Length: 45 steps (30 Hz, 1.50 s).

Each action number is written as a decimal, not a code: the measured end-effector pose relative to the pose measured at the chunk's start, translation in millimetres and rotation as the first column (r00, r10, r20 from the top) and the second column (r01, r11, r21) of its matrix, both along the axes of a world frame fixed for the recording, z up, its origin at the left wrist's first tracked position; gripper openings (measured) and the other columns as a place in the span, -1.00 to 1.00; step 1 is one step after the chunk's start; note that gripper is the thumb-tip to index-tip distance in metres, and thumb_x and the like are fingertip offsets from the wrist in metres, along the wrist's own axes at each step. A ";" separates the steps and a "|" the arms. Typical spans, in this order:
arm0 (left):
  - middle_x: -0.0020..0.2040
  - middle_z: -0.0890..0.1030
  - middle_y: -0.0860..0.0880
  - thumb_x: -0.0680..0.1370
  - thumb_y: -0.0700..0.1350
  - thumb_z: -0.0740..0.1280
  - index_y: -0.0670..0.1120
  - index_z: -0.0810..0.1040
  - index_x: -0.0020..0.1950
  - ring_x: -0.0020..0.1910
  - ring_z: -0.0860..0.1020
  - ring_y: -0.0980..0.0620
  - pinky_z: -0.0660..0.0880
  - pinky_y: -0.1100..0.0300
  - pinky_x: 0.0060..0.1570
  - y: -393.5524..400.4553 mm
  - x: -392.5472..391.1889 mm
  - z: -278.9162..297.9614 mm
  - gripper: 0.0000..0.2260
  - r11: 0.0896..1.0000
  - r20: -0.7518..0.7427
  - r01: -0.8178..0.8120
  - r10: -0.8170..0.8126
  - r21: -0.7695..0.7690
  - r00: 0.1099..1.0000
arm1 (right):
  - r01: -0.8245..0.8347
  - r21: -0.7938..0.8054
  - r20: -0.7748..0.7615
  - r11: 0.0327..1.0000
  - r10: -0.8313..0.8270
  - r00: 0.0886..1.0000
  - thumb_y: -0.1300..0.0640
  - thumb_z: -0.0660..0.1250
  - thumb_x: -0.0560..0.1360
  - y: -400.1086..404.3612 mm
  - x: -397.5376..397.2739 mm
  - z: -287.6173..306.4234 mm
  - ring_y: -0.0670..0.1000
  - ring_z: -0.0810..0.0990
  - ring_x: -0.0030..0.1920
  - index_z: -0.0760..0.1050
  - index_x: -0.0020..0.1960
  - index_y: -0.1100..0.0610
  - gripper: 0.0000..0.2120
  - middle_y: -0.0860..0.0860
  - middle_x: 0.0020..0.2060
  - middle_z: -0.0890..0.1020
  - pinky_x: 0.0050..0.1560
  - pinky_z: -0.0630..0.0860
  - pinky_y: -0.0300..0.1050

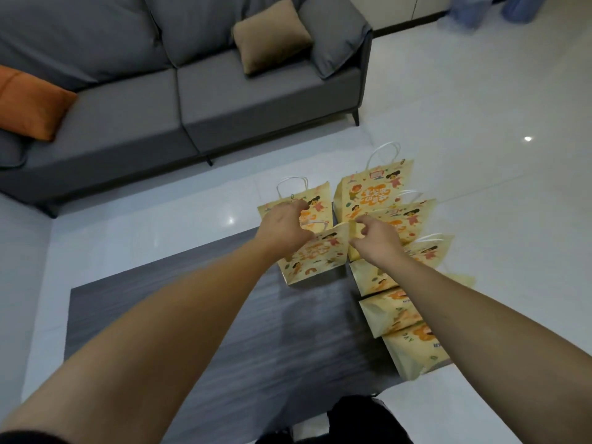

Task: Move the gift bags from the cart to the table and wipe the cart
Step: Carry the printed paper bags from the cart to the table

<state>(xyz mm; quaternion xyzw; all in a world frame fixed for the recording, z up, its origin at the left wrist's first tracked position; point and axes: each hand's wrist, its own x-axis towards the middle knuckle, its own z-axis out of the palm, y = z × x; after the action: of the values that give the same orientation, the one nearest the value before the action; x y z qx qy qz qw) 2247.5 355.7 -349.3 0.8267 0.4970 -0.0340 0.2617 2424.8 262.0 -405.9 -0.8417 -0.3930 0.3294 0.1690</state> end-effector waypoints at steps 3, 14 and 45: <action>0.32 0.55 -0.05 0.51 0.02 0.48 0.02 0.43 0.47 0.24 0.51 -0.08 0.47 0.05 0.13 -10.7 -17.0 23.7 -0.45 0.997 0.029 0.038 -0.040 0.062 0.999 | 0.025 0.058 0.048 0.998 -0.028 0.998 0.04 0.44 0.51 -18.2 -14.5 28.1 0.15 0.59 0.18 0.40 0.50 0.01 -0.42 0.10 0.21 0.62 0.08 0.52 -0.06; 0.33 0.54 -0.06 0.53 0.04 0.45 -0.02 0.46 0.44 0.26 0.52 -0.08 0.41 0.10 0.13 -87.0 -47.8 94.2 -0.50 0.920 0.141 0.306 -0.346 0.247 0.928 | 0.144 0.171 0.201 0.975 -0.178 0.963 -0.03 0.42 0.54 -154.3 -85.1 117.7 0.11 0.61 0.19 0.36 0.52 0.00 -0.41 0.09 0.32 0.58 0.17 0.51 -0.02; 0.43 0.48 -0.01 0.59 0.04 0.40 0.03 0.42 0.48 0.37 0.45 -0.03 0.44 0.07 0.31 -982.6 147.1 151.9 -0.53 -0.255 0.073 0.908 -0.953 0.333 -0.294 | 0.973 0.227 0.177 -0.035 -0.981 -0.077 -0.09 0.42 0.52 -1027.7 -141.2 156.3 0.08 0.49 0.33 0.34 0.51 0.02 -0.39 0.06 0.35 0.53 0.24 0.45 -0.05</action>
<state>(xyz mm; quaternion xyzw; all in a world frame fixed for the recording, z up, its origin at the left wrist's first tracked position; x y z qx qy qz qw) 2394.6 -626.9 -197.4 0.9036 -0.3979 -0.0608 0.1465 2283.6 -765.7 -249.6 -0.8999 0.3095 -0.0254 0.3062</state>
